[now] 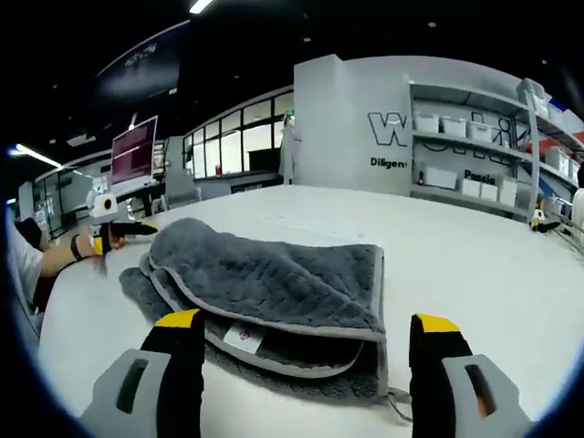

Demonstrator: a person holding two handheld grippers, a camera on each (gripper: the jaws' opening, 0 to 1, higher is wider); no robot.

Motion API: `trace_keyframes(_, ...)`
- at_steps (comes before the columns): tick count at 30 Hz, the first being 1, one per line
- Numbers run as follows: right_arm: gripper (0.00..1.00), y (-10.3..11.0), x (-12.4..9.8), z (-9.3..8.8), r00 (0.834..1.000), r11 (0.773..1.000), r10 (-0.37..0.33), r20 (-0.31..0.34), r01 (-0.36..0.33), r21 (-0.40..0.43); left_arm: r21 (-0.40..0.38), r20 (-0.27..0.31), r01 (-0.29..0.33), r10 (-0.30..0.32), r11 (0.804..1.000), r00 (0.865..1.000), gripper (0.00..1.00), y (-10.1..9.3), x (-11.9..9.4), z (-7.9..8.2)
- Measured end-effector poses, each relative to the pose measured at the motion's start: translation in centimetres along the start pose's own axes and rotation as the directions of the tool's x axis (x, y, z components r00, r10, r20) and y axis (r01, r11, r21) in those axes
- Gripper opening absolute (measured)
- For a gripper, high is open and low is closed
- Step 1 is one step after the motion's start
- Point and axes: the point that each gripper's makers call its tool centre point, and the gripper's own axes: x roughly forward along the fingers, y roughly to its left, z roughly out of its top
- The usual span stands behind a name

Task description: Open the folded towel by lifting each exposed corner and separating the folded layers until the towel lies flat within the target outline without major curled edges

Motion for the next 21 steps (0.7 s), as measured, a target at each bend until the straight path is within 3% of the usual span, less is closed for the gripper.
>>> trace_keyframes(21,0.99,0.83,0.40,-0.21,0.999,0.999,0.036,-0.019,-0.036,-0.011,-0.001,0.000,-0.001,0.001,1.000,1.000,0.99,0.19,0.04,0.04)
